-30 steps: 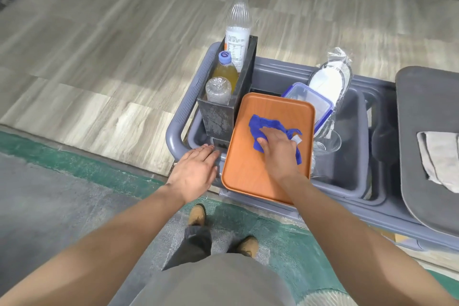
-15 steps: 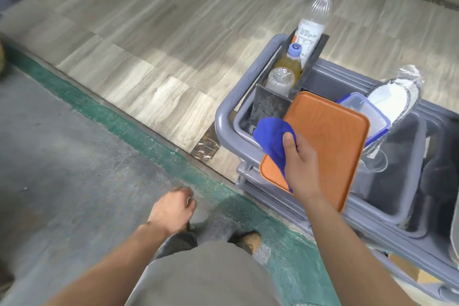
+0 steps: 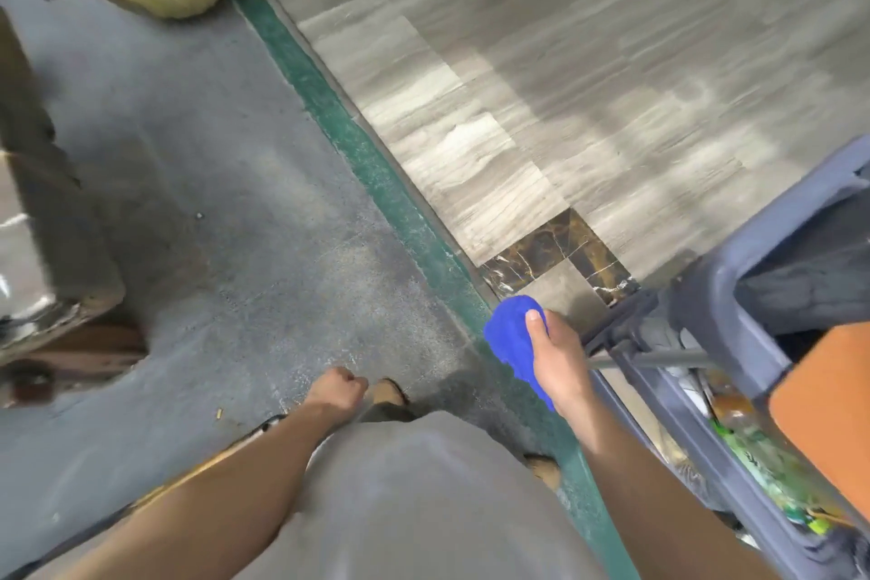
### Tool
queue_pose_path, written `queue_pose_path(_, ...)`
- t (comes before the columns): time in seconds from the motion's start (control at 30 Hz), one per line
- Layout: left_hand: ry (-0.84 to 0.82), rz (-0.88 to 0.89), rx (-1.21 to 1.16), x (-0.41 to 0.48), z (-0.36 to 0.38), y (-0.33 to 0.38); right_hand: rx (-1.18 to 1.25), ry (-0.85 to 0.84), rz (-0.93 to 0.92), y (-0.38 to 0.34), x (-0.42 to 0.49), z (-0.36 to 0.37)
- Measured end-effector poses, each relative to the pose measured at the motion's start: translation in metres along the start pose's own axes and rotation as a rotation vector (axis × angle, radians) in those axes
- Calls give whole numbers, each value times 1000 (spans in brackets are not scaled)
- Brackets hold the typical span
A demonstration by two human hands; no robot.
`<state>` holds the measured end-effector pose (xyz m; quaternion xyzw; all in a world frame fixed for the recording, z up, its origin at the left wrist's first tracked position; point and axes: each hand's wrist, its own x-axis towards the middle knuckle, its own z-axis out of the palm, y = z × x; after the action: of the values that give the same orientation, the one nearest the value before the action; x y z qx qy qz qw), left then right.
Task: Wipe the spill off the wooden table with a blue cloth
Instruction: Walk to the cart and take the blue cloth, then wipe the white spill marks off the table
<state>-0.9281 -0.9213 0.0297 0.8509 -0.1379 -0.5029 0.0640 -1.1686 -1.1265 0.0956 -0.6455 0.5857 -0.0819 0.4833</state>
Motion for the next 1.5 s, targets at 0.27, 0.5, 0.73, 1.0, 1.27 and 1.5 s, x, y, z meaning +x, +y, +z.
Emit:
queue_pose_path(0.27,-9,-165,-382,57,-92,-103,-526,-249,-62,-28,44,112)
queue_pose_path(0.5,165,-190,-791,65,-170,-109,-743,-370,-74,-66,95,168)
queue_pose_path(0.73,268,-361,-1106,83,-214,-169,-837,-517,-244,-189,164,272)
queue_pose_path(1.0,430,-668,-1256,46,-219,-237,-869,-795,-598,-347,174,445)
queue_pose_path(1.27,398,-871,-1410,18,-187,-293,-786,-1019,-831,-432,80,581)
queue_pose_path(1.5,370,-951,-1453,11,-188,-384,-755,-1075,-875,-448,-3,677)
